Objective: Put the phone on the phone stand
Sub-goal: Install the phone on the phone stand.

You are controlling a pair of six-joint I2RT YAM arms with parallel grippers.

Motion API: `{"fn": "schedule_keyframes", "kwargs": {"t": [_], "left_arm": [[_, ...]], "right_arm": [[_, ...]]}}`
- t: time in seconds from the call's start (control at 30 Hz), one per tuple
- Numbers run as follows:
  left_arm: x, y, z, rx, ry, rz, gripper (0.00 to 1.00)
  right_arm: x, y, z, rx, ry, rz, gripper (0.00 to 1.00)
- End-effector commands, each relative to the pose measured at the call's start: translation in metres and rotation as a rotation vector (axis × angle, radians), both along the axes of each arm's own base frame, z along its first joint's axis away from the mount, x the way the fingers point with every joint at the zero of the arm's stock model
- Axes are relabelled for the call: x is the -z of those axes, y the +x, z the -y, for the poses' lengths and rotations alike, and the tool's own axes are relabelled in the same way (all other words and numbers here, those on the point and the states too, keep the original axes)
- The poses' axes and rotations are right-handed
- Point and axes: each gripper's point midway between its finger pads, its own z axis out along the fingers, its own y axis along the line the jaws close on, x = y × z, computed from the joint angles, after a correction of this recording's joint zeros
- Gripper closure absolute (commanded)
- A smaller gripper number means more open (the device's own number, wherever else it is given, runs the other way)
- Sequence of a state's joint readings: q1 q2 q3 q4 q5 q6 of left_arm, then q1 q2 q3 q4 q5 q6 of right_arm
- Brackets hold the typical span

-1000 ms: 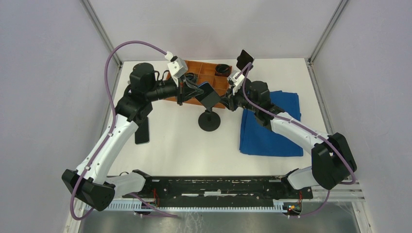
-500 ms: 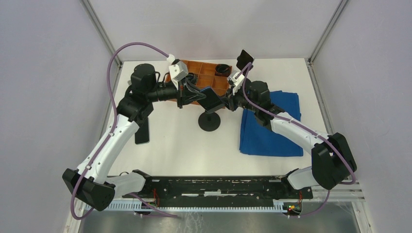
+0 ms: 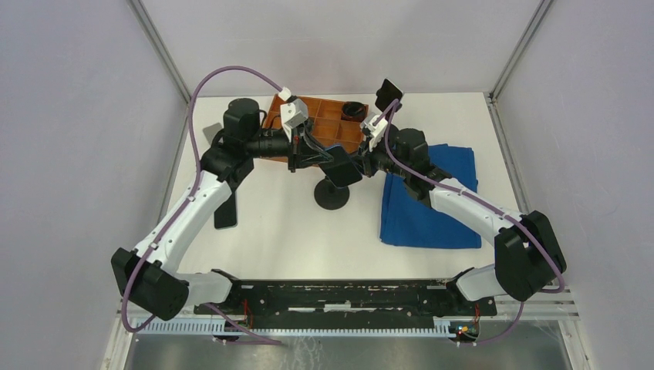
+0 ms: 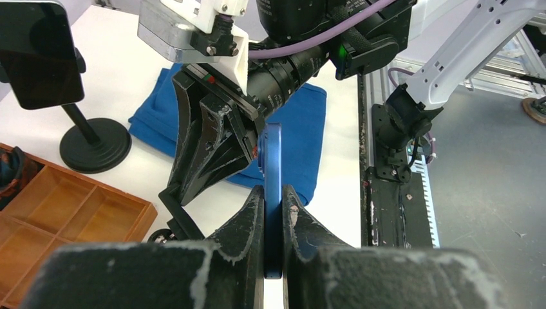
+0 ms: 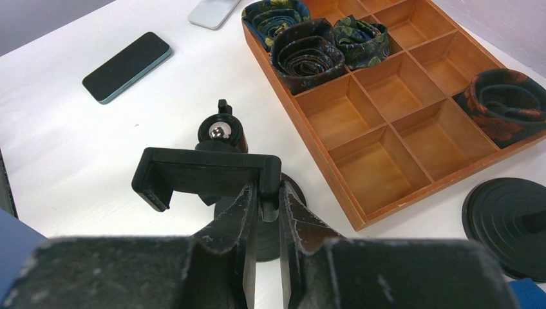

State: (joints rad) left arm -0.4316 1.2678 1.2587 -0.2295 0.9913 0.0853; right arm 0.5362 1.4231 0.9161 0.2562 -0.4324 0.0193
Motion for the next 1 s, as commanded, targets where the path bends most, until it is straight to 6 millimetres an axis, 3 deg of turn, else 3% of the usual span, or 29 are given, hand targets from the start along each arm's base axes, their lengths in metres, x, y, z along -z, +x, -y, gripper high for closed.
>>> {"fn": "schedule_keyframes", "kwargs": {"t": [0.0,0.4,0.97], "left_arm": [[-0.013,-0.006,0.007,0.06,-0.043,0.014,0.98],[0.013,-0.005,0.026,0.092,-0.006,-0.027,0.98],[0.032,0.011,0.026,0.019,0.049,-0.013,0.98]], "right_arm": [[-0.033,-0.007,-0.011,-0.047,0.057,0.042,1.0],[-0.032,-0.011,-0.016,-0.063,0.05,0.04,1.0],[-0.036,-0.02,-0.02,-0.093,0.026,0.042,1.0]]}}
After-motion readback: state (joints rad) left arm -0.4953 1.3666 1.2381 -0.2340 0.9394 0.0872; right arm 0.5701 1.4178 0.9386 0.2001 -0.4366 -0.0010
